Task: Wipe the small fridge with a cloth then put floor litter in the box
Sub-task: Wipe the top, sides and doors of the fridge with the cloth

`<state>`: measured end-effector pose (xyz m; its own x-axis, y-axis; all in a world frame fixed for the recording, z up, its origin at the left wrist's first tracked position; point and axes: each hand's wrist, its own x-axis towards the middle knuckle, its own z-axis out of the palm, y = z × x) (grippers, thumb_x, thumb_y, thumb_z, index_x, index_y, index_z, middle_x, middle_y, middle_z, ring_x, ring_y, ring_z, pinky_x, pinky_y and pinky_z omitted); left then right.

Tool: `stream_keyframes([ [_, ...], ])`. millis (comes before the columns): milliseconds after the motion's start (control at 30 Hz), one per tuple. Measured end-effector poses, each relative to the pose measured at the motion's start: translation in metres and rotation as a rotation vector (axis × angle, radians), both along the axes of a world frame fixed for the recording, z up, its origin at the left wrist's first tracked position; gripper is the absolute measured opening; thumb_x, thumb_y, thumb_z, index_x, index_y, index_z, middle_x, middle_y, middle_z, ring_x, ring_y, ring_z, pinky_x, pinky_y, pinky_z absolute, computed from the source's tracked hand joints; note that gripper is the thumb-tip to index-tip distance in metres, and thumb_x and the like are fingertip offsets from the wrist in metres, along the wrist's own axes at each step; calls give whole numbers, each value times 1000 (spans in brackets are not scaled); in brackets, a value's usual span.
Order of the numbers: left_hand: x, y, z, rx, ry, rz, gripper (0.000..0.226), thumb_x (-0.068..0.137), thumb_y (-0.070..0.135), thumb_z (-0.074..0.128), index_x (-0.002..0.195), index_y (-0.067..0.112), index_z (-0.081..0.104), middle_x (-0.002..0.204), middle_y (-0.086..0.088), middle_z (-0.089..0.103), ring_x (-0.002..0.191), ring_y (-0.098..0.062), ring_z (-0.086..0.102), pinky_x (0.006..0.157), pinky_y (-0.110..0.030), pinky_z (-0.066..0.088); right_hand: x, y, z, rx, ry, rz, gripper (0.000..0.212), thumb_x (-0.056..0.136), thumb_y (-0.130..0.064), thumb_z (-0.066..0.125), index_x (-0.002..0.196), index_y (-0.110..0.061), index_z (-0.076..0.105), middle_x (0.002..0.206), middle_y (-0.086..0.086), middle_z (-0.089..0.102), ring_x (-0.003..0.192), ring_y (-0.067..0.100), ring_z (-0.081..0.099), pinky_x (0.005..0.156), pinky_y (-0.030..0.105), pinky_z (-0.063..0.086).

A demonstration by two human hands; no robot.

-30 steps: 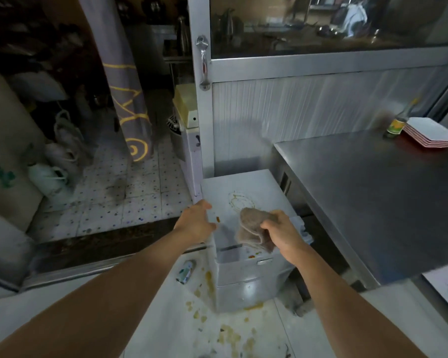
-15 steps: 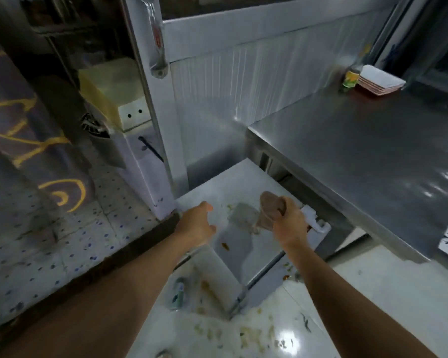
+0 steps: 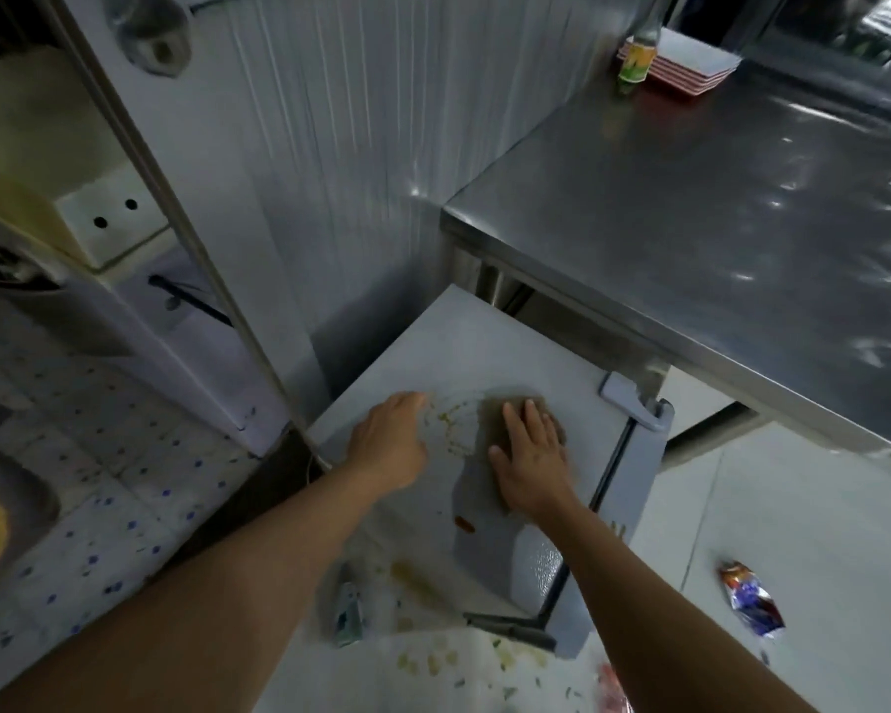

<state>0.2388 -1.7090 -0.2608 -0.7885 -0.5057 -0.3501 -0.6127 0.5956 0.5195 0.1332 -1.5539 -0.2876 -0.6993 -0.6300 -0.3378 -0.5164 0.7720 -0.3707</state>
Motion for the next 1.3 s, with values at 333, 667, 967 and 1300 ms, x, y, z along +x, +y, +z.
stream_keyframes([
  [333, -65, -40, -36, -204, -80, -60, 66, 89, 9, 45, 146, 26, 18, 157, 2, 8, 141, -24, 10, 112, -53, 19, -61, -21, -39, -8, 274, 63, 57, 100, -38, 23, 150, -31, -5, 158, -3, -14, 144, 19, -18, 118, 43, -4],
  [667, -69, -59, -45, -263, -23, -79, 54, 83, 18, 50, 133, 35, 36, 148, 10, 16, 115, -25, 26, 98, -44, 30, -116, -61, -32, 22, 302, -65, 56, 100, -34, 24, 151, -26, 2, 160, -2, 2, 146, 23, -3, 119, 45, 2],
  [967, -59, -88, -41, -250, -59, -271, 62, 86, 20, 45, 141, 37, 23, 155, 13, 5, 118, -25, 25, 97, -40, 29, -35, -70, -33, -67, 244, 280, 58, 95, -42, 24, 149, -35, 7, 159, -7, 7, 147, 19, -5, 115, 40, -6],
  [1300, -46, -97, -52, -200, 24, -305, 66, 91, 24, 49, 146, 29, 14, 157, 14, -2, 123, -20, 26, 100, -36, 32, -60, -117, -38, -60, 308, 73, 55, 98, -40, 21, 150, -33, 2, 159, -8, -1, 145, 16, -12, 116, 37, -7],
])
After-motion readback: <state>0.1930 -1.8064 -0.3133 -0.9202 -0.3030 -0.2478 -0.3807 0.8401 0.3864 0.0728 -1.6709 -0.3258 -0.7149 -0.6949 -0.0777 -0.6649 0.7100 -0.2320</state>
